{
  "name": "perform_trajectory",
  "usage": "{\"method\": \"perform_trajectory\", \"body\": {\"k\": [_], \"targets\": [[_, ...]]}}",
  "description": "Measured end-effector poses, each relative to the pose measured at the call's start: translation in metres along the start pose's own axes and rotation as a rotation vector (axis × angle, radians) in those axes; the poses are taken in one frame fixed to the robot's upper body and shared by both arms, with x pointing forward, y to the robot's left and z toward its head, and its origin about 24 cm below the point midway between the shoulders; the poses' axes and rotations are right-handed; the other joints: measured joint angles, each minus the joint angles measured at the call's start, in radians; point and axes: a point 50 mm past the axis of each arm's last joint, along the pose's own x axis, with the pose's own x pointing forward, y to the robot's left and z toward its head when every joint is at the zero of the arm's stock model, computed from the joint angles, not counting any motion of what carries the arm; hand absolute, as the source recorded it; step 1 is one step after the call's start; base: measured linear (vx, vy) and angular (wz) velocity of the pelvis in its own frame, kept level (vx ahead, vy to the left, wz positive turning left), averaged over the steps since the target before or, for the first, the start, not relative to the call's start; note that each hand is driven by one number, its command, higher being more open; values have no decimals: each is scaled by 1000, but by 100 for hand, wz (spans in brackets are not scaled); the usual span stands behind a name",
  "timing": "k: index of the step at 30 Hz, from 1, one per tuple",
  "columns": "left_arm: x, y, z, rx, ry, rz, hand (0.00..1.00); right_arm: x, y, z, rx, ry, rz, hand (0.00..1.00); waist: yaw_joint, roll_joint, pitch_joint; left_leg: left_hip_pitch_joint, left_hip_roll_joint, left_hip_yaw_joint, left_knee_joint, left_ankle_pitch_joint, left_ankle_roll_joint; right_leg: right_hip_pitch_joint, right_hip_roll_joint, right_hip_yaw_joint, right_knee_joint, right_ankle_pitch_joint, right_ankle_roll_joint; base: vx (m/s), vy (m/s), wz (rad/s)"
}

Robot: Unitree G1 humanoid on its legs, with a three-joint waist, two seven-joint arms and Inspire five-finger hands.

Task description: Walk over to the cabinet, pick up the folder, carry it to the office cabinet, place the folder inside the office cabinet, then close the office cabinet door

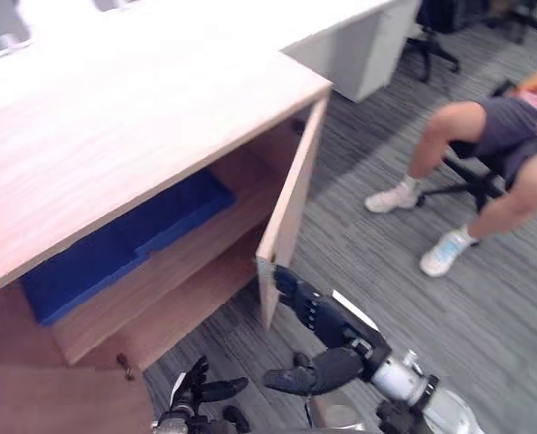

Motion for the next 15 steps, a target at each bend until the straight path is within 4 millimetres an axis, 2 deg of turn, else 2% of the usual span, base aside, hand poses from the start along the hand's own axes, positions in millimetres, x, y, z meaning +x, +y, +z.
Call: {"method": "perform_trajectory", "body": {"k": [1, 2, 3, 4, 7, 8, 11, 15], "targets": [[0, 0, 1, 1, -3, 1, 100, 11, -3, 0, -3, -30, -11, 100, 11, -1, -6, -9, -4, -16, -4, 7, 5, 1, -6, -16, 0, 0, 0, -26, 3, 84], [1, -1, 3, 2, -4, 1, 100, 31, -11, -3, 2, -66, -46, 100, 31, -4, -18, -23, -13, -46, -12, 25, 17, 4, -17, -48, -2, 0, -1, -3, 0, 60], [2, -1, 3, 3, -5, 1, 100, 37, -14, -4, 7, -73, -59, 100, 38, -4, -18, -26, -17, -59, -15, 29, 19, 8, -21, -59, -3, 0, -1, -4, -1, 104], [3, -1, 8, 3, -17, 8, 100, 62, -27, -11, 25, -80, -134, 100, 64, -5, -19, -42, -30, -117, -27, 47, 25, 20, -34, -120, -5, -3, -6, -7, -3, 107], [4, 0, 12, -19, -32, 34, 100, 89, -44, -10, 20, -117, -251, 100, 102, -5, -20, -64, -53, -199, -67, 90, 32, 36, -54, -208, -19, -7, -10, -9, -7, 94], [4, 0, 14, -35, -41, 46, 100, 89, -50, -12, 16, -130, -300, 100, 117, -5, -19, -66, -60, -224, -88, 106, 33, 38, -58, -231, -19, -8, -11, -12, -5, 69], [4, 4, 12, -53, -33, 68, 100, 88, -56, -14, -34, -131, -346, 100, 119, -5, -19, -64, -70, -252, -132, 145, 36, 37, -66, -261, -18, -10, -8, -49, -2, 39], [4, 4, 11, -96, -31, 89, 100, 80, -75, -15, -92, -125, -480, 100, 136, -3, -20, -42, -84, -311, -258, 230, 33, 35, -68, -322, -13, -31, -3, -132, 3, 51]]}}
